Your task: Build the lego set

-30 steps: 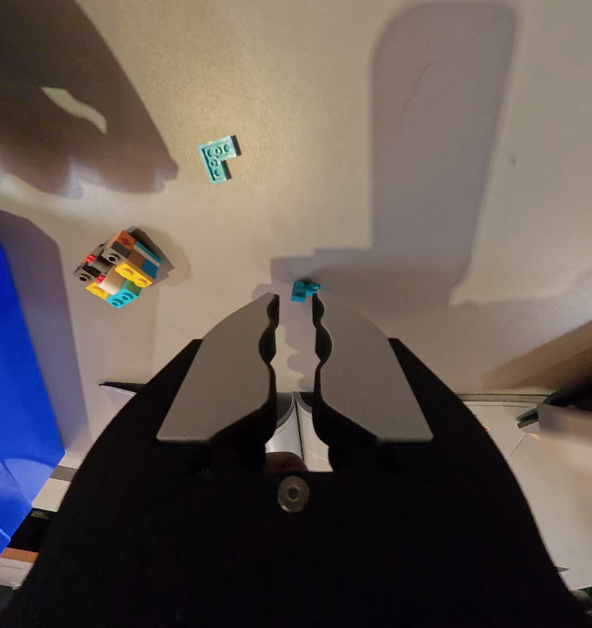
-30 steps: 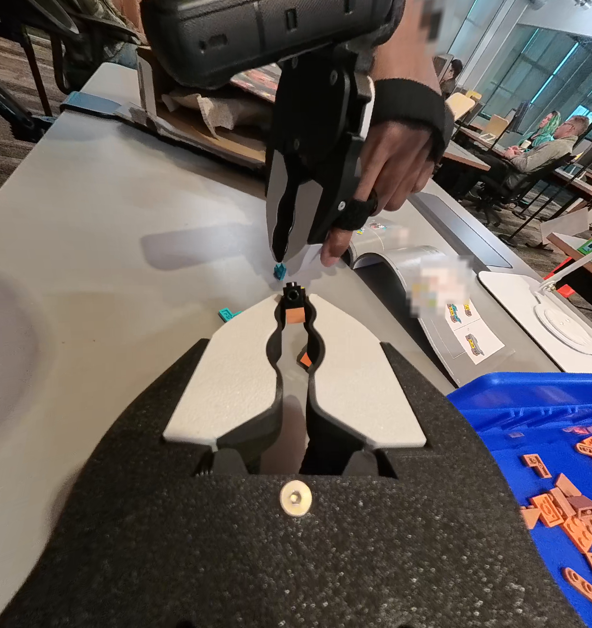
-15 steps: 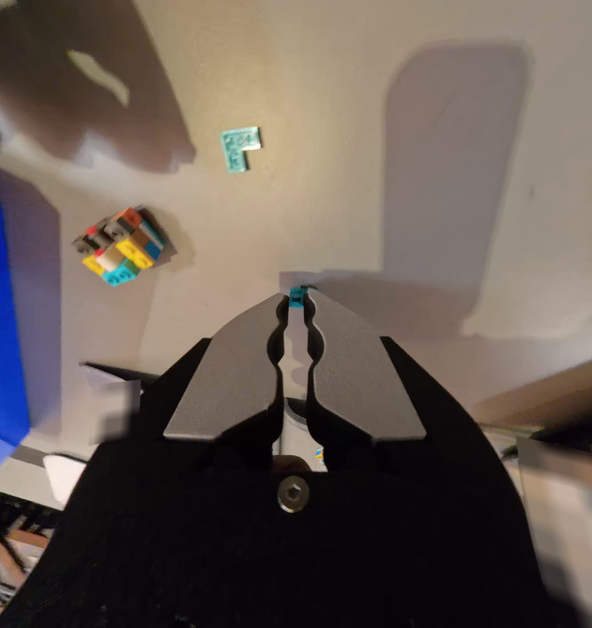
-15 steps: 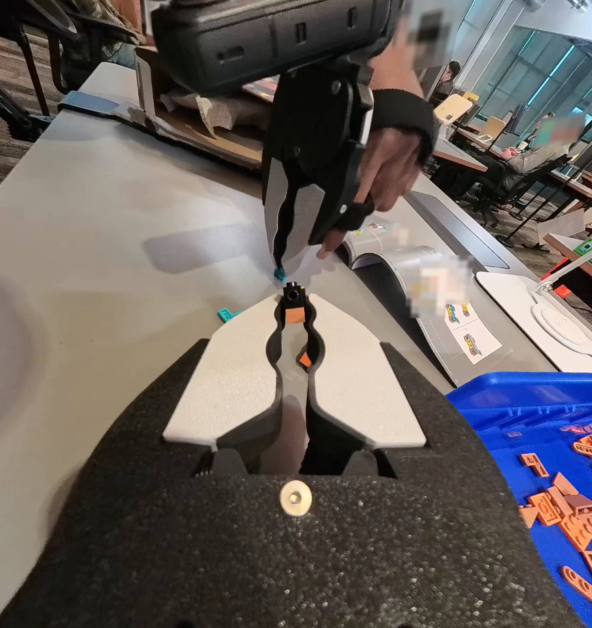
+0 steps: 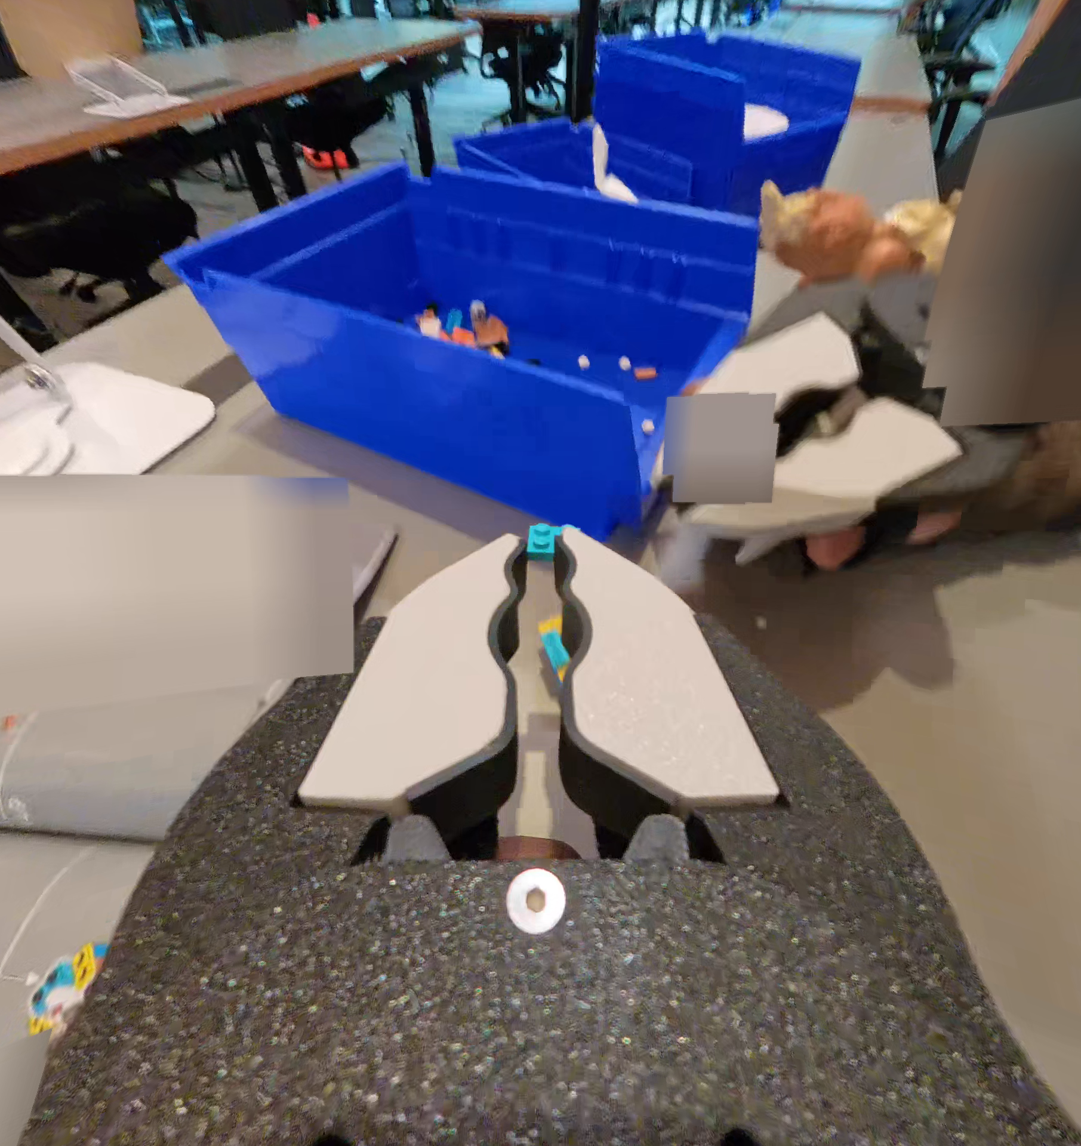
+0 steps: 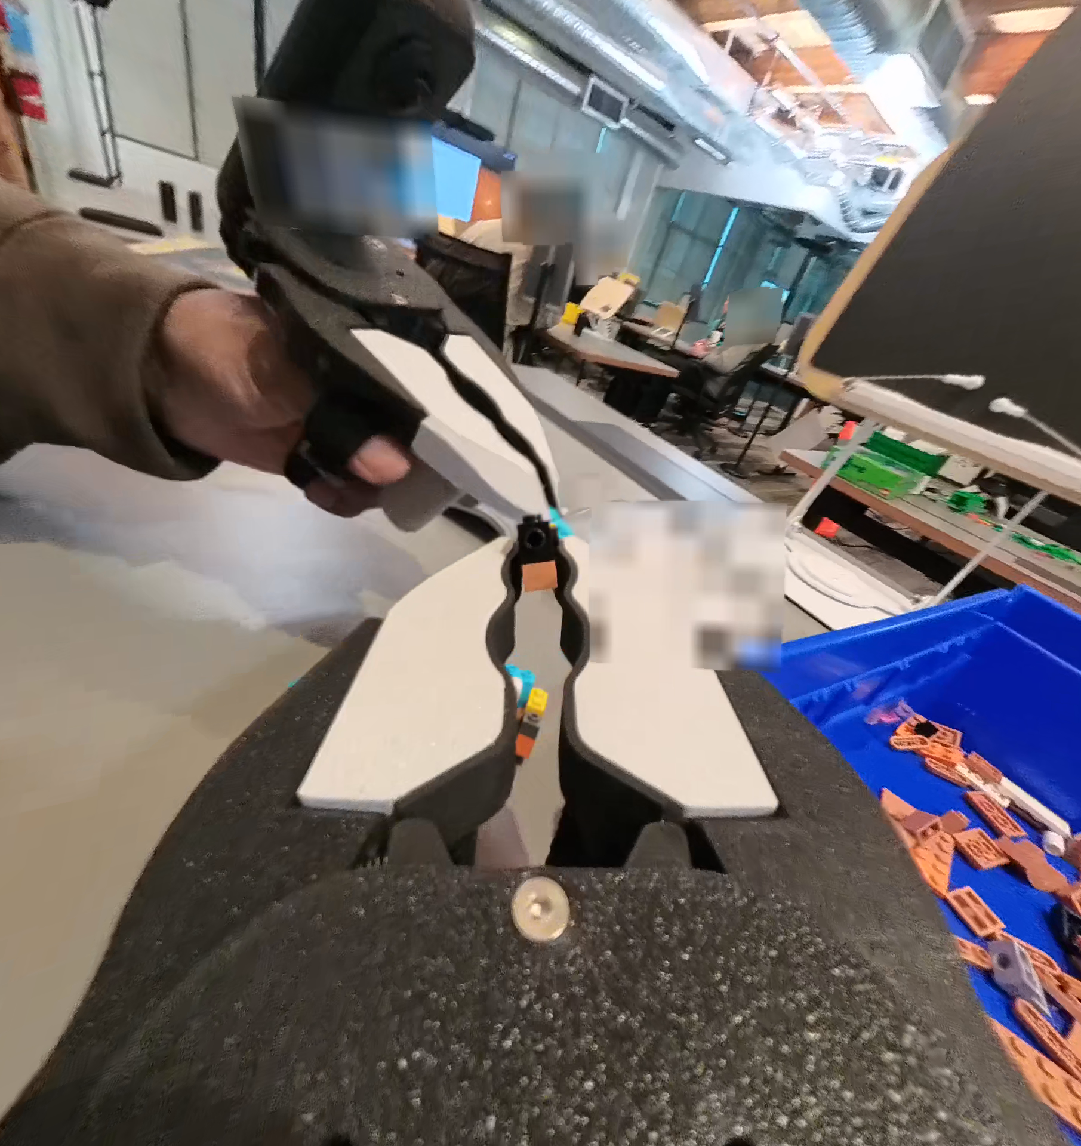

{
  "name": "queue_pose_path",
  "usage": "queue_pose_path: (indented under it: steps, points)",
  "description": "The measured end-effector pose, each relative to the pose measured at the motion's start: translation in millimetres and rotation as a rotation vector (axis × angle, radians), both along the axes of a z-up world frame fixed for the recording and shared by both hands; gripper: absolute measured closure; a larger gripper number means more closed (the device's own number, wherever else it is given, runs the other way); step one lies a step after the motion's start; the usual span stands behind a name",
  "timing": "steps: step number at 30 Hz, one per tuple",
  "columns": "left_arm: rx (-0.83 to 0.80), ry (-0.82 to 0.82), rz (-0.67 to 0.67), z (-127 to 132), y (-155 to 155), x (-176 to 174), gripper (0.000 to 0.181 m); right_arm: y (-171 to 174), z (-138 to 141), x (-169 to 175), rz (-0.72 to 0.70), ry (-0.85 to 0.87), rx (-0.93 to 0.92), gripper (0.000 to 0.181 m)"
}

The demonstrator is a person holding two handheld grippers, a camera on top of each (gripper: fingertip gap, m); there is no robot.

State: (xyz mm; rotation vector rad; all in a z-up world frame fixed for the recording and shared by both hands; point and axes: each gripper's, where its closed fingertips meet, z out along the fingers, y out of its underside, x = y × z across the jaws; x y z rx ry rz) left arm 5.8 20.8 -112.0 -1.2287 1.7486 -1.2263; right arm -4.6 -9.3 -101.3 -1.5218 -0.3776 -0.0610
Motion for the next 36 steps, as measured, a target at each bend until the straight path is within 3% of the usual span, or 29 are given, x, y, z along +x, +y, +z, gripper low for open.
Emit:
queue_pose_path:
  steps: [8,14,19,22,26,33,36]
  points:
    - [-0.042,-0.212,0.033,59.1,-2.6,41.8,0.173,-7.2,7.3,11.6,-0.057,0.009,0.041,0.172]
    - [-0.138,-0.129,0.032,105.6,20.5,25.5,0.173,-4.0,1.4,13.7,-0.051,0.039,0.011,0.172]
    - [-0.07,-0.093,0.061,160.7,44.6,-2.0,0.173,-3.9,-1.2,12.0,-0.023,0.067,-0.008,0.172]
    - [-0.072,-0.116,0.081,175.7,47.3,-12.1,0.173,-4.0,-2.1,11.0,-0.016,0.072,-0.012,0.172]
    - [-0.196,-0.181,0.06,157.7,23.5,-14.5,0.173,-3.8,-1.9,12.2,-0.024,0.069,-0.009,0.172]
    - [-0.377,-0.201,0.091,54.3,-31.2,-8.2,0.173,-5.5,3.9,20.0,-0.09,0.015,0.033,0.172]
    - [-0.39,-0.21,0.123,35.9,-42.5,-5.0,0.173,-6.0,5.3,18.6,-0.096,-0.007,0.045,0.172]
